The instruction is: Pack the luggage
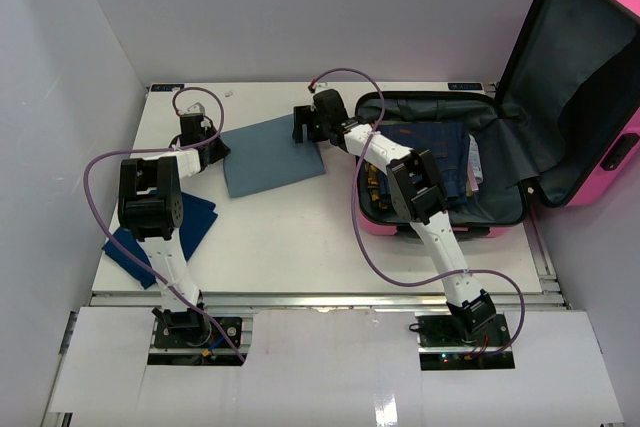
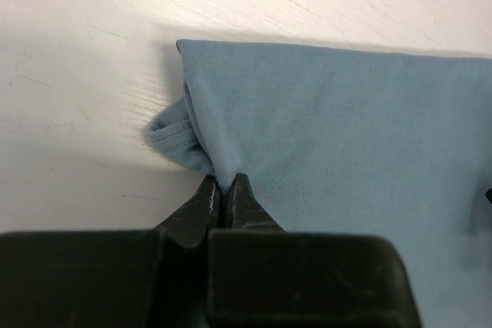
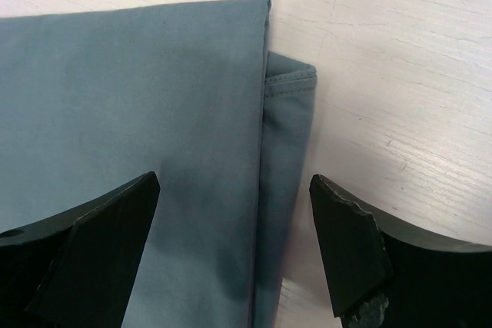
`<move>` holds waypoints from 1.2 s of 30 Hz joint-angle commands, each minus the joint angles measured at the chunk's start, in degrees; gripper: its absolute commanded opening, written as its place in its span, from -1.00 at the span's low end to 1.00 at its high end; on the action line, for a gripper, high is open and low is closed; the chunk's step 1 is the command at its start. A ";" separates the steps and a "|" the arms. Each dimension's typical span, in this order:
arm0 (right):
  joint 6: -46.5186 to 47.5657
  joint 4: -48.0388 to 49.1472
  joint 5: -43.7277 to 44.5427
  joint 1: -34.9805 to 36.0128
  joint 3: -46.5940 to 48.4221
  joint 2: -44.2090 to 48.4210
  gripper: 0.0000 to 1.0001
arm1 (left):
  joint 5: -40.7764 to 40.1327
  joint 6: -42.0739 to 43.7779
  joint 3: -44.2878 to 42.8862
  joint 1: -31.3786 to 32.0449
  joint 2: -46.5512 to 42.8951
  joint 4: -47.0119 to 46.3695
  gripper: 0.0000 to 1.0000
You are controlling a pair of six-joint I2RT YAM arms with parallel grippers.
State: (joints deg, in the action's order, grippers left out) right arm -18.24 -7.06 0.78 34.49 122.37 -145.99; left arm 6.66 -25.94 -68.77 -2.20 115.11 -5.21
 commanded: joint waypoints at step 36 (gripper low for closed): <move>2.35 -5.68 1.70 0.91 -8.37 4.40 -0.84 | 6.14 0.60 3.71 1.18 -2.79 0.38 -1.00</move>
State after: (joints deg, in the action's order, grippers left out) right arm -18.71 -5.04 -1.58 34.27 117.79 -144.51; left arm 10.55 -25.54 -67.04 -2.11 114.84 -7.62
